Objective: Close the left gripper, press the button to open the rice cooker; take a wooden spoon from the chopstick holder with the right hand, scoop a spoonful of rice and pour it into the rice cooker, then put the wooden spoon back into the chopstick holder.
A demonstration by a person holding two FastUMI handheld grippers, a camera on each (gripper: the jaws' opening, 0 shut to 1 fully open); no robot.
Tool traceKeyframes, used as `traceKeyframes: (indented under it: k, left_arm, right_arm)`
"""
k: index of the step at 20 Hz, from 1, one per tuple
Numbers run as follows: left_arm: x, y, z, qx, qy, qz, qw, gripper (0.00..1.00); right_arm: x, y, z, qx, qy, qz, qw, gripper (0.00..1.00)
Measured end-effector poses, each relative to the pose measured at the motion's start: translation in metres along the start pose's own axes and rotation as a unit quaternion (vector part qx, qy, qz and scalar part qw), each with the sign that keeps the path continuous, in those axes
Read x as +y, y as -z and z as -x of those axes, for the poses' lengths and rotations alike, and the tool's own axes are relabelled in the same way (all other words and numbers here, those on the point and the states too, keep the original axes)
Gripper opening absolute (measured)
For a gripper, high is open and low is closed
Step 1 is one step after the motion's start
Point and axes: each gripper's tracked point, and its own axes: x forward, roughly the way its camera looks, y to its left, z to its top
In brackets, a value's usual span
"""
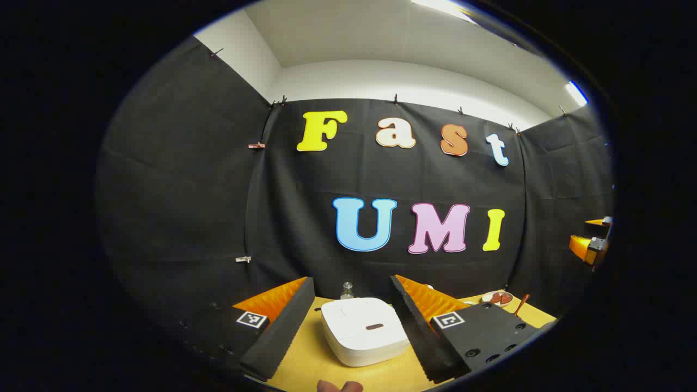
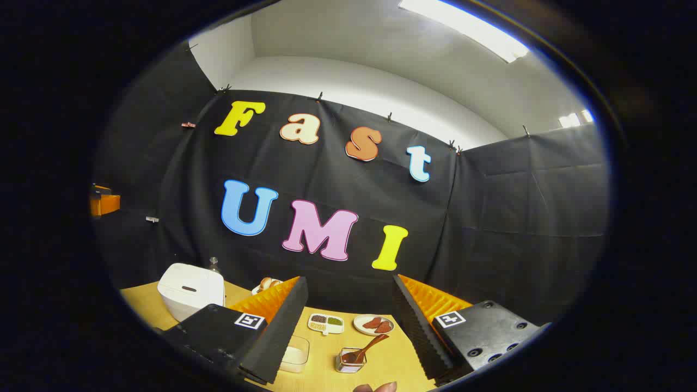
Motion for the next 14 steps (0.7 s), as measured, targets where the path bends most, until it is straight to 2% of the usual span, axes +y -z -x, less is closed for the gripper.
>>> traceKeyframes:
  k: [14]
  left_arm:
    - [-0.018, 0.003, 0.007, 0.006, 0.037, -0.019, 0.999, 0.95]
  right_arm:
    - [-0.009, 0.002, 0.024, 0.003, 0.013, 0.012, 1.0, 0.97]
